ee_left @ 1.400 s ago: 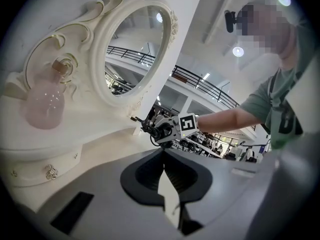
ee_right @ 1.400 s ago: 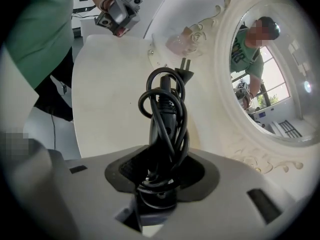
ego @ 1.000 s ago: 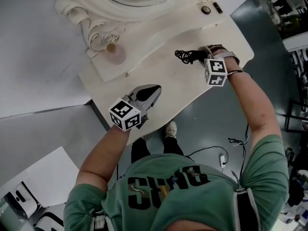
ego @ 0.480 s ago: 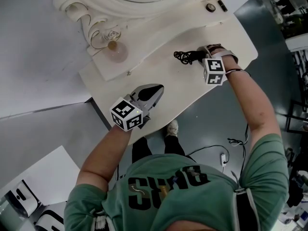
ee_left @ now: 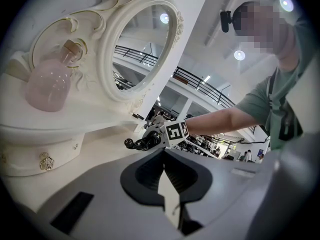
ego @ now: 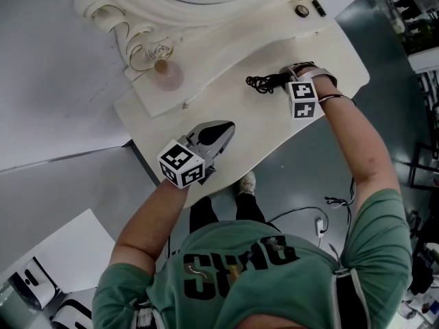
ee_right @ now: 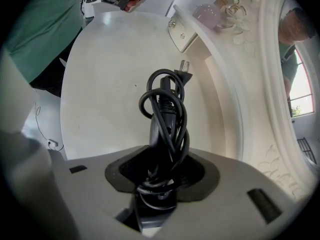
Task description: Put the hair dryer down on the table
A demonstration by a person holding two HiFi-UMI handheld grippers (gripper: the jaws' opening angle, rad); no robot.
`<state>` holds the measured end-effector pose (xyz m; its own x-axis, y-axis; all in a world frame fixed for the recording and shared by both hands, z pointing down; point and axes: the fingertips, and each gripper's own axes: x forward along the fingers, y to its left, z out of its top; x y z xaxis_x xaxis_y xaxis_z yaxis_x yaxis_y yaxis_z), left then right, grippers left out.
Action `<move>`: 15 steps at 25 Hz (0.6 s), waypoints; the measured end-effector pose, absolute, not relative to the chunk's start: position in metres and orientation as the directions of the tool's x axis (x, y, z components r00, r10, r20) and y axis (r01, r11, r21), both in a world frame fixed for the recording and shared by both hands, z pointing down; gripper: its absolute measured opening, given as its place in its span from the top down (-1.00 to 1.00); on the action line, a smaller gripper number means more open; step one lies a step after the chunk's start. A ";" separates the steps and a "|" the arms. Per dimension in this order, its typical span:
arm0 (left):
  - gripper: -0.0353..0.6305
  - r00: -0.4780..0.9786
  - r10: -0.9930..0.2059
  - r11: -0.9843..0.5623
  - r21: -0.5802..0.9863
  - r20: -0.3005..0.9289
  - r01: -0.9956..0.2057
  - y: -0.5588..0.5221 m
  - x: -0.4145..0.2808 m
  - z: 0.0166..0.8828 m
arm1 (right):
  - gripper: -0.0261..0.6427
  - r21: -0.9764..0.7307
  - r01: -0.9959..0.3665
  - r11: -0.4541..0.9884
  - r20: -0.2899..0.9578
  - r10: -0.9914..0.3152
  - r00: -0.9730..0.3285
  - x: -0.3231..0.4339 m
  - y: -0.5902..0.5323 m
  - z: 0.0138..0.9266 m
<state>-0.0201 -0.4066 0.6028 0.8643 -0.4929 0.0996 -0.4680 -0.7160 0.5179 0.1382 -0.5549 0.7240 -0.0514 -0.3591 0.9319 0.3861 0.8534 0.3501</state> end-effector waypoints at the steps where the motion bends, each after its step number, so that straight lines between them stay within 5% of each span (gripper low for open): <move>1: 0.87 0.864 -0.493 -0.715 0.518 0.100 -0.468 -0.407 -0.020 0.603 | 0.45 0.343 0.390 0.855 0.934 -0.353 -0.047 0.138 -0.555 0.725; 15: 0.87 0.864 -0.494 -0.710 0.526 0.102 -0.468 -0.404 -0.020 0.606 | 0.40 0.340 0.408 0.847 0.932 -0.360 -0.030 0.132 -0.558 0.738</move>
<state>-0.0197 -0.4038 0.6056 0.8635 -0.4938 0.1023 -0.4682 -0.7098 0.5263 0.1322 -0.5581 0.7382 -0.0305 -0.3600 0.9325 0.4083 0.8470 0.3403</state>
